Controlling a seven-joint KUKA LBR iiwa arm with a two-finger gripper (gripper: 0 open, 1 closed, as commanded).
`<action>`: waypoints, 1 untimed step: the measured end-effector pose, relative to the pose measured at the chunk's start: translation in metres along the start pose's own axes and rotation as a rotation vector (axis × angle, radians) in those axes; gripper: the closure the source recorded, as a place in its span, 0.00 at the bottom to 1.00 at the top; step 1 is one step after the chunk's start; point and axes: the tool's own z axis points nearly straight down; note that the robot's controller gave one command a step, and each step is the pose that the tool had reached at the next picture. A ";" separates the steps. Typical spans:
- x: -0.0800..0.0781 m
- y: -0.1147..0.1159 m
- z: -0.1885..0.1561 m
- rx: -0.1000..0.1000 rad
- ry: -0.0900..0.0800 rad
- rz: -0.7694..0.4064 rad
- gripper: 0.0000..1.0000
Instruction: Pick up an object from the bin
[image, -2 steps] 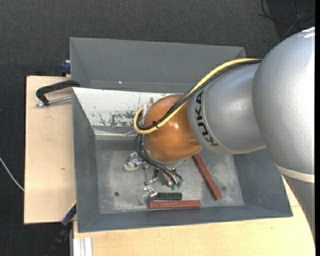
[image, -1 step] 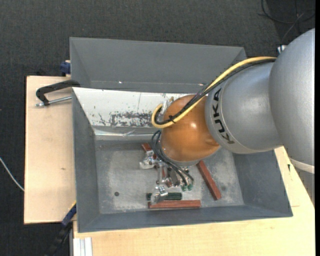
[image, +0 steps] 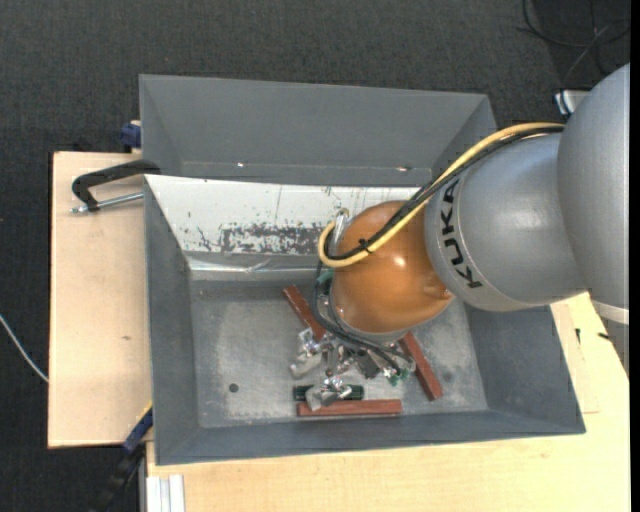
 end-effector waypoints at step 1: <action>0.000 0.000 0.000 0.000 0.002 0.000 1.00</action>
Offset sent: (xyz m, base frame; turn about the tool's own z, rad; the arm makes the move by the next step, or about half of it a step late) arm 0.0364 0.0008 0.1687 -0.5311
